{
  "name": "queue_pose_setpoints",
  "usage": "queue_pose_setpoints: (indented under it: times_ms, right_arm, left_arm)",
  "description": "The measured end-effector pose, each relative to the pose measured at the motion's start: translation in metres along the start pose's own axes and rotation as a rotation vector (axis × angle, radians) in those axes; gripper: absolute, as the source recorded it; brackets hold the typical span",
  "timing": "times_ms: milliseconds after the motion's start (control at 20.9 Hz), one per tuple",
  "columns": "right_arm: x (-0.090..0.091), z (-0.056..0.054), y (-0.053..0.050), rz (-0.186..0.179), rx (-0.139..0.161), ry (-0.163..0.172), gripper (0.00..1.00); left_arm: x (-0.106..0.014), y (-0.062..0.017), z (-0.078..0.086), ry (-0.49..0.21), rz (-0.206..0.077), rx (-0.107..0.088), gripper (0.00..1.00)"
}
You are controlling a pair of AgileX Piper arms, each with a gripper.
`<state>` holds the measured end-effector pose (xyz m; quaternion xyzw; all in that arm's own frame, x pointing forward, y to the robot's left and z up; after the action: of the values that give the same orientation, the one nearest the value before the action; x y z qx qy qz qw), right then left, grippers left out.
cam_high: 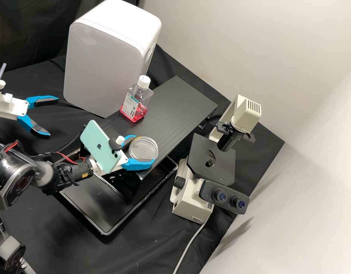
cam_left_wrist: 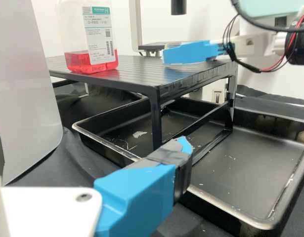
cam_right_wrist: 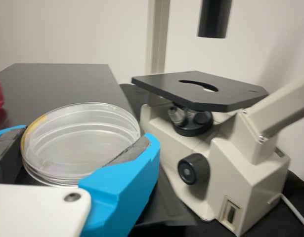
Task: Place the lid on the petri dish
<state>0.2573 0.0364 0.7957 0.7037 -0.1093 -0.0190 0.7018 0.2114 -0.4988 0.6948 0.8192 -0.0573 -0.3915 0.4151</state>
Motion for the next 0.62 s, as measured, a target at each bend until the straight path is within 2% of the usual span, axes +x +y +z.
queue_pose_setpoints:
  times_ms: [96, 191, 335, 431, 622]
  right_arm:
    - [0.0008, 0.0019, 0.0054, 0.018, 0.044, -0.006, 0.00]
    - [0.0016, 0.0039, 0.0078, 0.013, 0.090, -0.014, 0.00]
    - [0.0014, 0.0020, 0.0076, -0.002, 0.108, 0.004, 0.00]
    - [0.0013, 0.0015, 0.0064, -0.015, 0.106, 0.010, 0.00]
    - [0.0013, 0.0015, 0.0064, -0.015, 0.106, 0.010, 0.00]
  left_arm:
    - [0.0002, -0.0009, -0.0002, 0.001, -0.004, -0.002, 1.00]
    - [0.0008, -0.0019, -0.0007, 0.001, -0.008, -0.003, 1.00]
    - [0.0008, -0.0018, -0.0006, 0.001, -0.007, -0.003, 1.00]
    - [0.0008, -0.0018, -0.0006, 0.001, -0.007, -0.003, 1.00]
    - [0.0008, -0.0018, -0.0006, 0.001, -0.007, -0.003, 1.00]
